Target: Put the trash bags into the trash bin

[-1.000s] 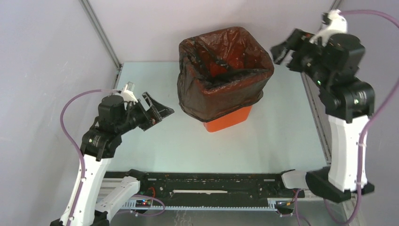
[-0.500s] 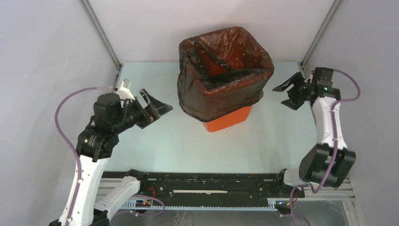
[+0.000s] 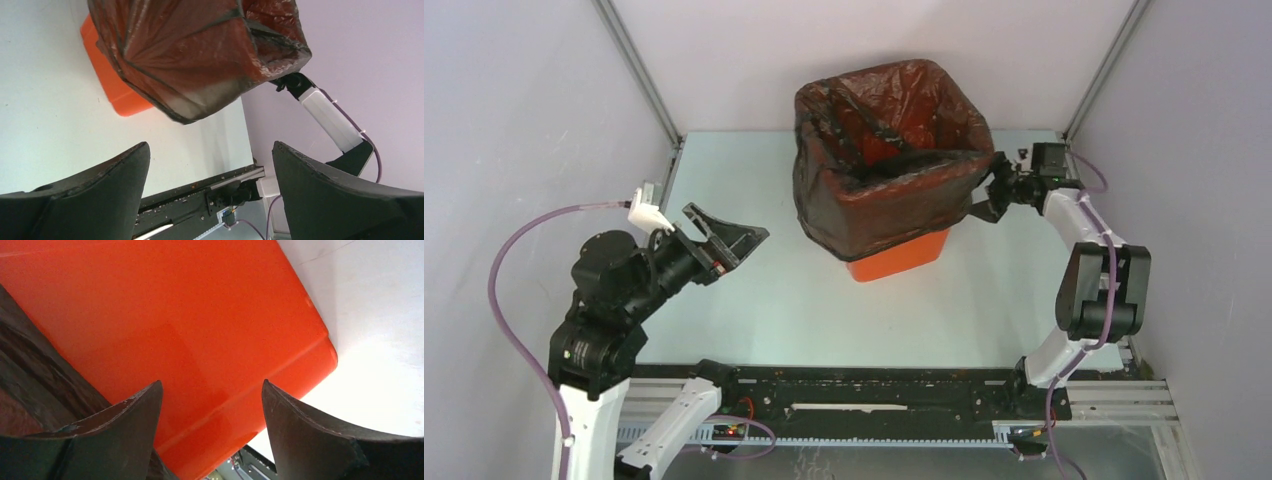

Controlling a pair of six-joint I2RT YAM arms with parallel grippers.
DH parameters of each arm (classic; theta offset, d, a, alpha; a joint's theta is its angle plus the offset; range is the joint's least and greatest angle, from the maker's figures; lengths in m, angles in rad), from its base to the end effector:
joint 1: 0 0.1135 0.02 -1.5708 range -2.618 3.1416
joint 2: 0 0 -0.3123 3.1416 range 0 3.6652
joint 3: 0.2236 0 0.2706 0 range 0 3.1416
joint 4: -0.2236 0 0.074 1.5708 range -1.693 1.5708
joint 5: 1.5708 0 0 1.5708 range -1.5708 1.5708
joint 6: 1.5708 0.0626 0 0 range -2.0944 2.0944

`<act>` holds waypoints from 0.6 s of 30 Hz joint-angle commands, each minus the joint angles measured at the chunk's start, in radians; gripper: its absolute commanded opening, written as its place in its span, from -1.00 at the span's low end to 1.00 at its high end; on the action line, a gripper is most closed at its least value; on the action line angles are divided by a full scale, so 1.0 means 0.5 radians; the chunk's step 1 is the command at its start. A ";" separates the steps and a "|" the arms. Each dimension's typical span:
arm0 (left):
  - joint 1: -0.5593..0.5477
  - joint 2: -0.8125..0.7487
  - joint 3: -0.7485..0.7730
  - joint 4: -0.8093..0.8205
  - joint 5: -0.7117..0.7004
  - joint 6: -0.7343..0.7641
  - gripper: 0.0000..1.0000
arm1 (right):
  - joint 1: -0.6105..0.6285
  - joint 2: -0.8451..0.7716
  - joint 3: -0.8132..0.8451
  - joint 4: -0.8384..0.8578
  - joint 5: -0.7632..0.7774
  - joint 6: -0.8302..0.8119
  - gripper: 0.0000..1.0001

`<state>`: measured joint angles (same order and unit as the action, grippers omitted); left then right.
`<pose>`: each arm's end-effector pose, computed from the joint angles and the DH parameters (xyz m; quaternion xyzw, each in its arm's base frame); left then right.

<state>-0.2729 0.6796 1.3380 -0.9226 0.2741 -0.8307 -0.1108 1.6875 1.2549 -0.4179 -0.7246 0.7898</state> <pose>0.0712 -0.0375 0.4836 -0.1367 0.7791 -0.4080 0.4559 0.4029 -0.0031 0.2767 0.2684 0.8422 0.4225 0.2003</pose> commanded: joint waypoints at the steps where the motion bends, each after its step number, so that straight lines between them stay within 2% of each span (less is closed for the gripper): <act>1: -0.010 -0.033 0.074 0.029 -0.090 -0.025 0.94 | 0.279 0.021 -0.054 0.406 -0.118 0.258 0.62; 4: -0.009 -0.054 0.079 0.030 -0.111 -0.049 0.93 | 0.529 0.126 -0.055 0.656 -0.049 0.454 0.62; 12: -0.009 -0.203 0.165 0.160 -0.120 -0.008 0.93 | 1.219 0.544 0.043 1.583 0.322 1.314 0.61; 15: -0.009 -0.368 0.119 0.429 -0.133 0.022 0.99 | 1.404 0.751 0.373 1.524 0.270 1.340 0.61; 18: -0.009 -0.493 0.066 0.610 -0.183 0.034 1.00 | 1.476 0.769 0.631 1.143 0.272 1.102 0.64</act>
<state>-0.2729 0.5114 1.3651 -0.8066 0.2203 -0.8360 0.5728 2.0735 1.4090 0.2333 -0.6064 1.3720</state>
